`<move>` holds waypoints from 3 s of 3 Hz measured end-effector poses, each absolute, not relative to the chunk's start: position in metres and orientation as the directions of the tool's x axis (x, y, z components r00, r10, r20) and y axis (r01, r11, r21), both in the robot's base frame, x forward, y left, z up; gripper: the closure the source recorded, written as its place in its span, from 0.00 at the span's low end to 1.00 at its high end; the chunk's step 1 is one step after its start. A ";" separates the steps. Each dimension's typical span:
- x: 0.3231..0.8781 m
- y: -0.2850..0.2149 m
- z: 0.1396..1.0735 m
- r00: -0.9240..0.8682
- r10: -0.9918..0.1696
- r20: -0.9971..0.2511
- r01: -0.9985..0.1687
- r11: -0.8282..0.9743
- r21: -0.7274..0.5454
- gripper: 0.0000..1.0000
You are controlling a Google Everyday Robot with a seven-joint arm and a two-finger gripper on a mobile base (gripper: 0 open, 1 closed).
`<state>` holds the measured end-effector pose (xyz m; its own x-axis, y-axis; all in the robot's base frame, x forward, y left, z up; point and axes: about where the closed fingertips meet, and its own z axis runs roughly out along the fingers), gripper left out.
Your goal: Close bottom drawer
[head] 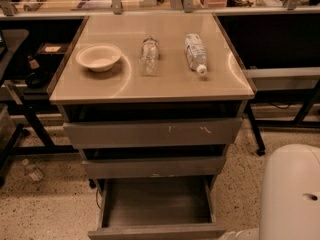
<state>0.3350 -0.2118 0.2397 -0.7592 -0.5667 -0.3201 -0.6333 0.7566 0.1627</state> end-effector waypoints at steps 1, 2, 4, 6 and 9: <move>0.333 -0.210 0.235 -0.762 -0.565 -0.318 -0.632 0.756 0.169 1.00; 0.334 -0.209 0.229 -0.769 -0.553 -0.319 -0.621 0.766 0.168 1.00; 0.380 -0.194 0.206 -0.781 -0.465 -0.417 -0.562 0.814 0.145 1.00; 0.400 -0.187 0.196 -0.782 -0.429 -0.452 -0.539 0.830 0.145 1.00; 0.455 -0.173 0.154 -0.752 -0.393 -0.530 -0.543 0.824 0.160 1.00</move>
Offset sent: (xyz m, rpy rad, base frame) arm -0.0008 0.0055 -0.0188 -0.0004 -0.0014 -0.0375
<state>0.4554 -0.1729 0.1544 -0.7517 -0.3925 -0.5299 -0.5433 0.8240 0.1604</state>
